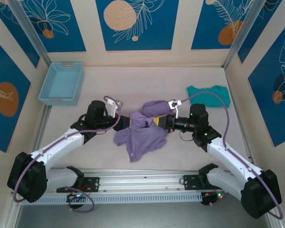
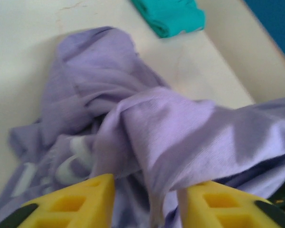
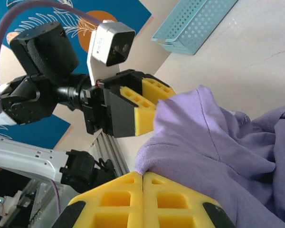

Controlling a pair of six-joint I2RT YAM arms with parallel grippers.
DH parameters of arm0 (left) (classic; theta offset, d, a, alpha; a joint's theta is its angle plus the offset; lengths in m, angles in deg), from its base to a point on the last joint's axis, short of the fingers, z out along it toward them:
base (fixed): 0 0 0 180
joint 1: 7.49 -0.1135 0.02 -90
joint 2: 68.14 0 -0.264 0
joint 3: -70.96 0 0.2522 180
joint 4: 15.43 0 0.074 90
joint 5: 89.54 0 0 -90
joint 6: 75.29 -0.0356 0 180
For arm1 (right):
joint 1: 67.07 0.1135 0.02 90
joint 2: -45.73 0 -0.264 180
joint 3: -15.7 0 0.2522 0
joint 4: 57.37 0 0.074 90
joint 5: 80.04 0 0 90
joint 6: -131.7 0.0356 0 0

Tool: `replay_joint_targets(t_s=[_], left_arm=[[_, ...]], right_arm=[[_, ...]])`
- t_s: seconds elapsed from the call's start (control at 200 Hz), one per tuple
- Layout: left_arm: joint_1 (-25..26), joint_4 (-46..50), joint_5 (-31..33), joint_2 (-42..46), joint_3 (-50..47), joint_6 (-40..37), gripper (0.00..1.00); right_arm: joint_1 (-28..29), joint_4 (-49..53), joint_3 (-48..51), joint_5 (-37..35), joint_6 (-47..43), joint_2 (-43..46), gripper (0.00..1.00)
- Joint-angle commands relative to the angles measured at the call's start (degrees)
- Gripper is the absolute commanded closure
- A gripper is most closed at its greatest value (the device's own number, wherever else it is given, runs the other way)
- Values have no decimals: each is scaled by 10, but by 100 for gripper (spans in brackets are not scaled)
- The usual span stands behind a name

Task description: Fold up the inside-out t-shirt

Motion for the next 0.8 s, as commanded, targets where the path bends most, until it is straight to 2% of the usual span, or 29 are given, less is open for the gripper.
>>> replay_joint_targets(t_s=[0.0,0.07,0.115,0.21,0.265,0.35,0.445,0.63,0.795], left_arm=[[15,67,102,47,22,-35,54],[35,82,136,75,21,-51,53],[52,86,142,91,21,-64,57],[98,76,116,101,22,-94,67],[118,68,101,88,28,-101,69],[141,70,88,47,57,-109,68],[152,70,104,-5,88,-100,66],[153,55,168,-62,118,-72,59],[153,50,166,-100,133,-69,52]], right_arm=[[1,-38,-14,5,31,-6,100],[2,-38,-14,-3,32,-9,100],[1,-37,-13,-7,32,-11,100],[2,-34,-13,-15,31,-14,100],[1,-35,-13,-14,31,-16,100],[2,-35,-14,-15,30,-18,100],[2,-33,-12,-14,29,-16,100],[1,-28,-8,-19,23,-8,100],[0,-29,-6,-18,21,-6,100]])
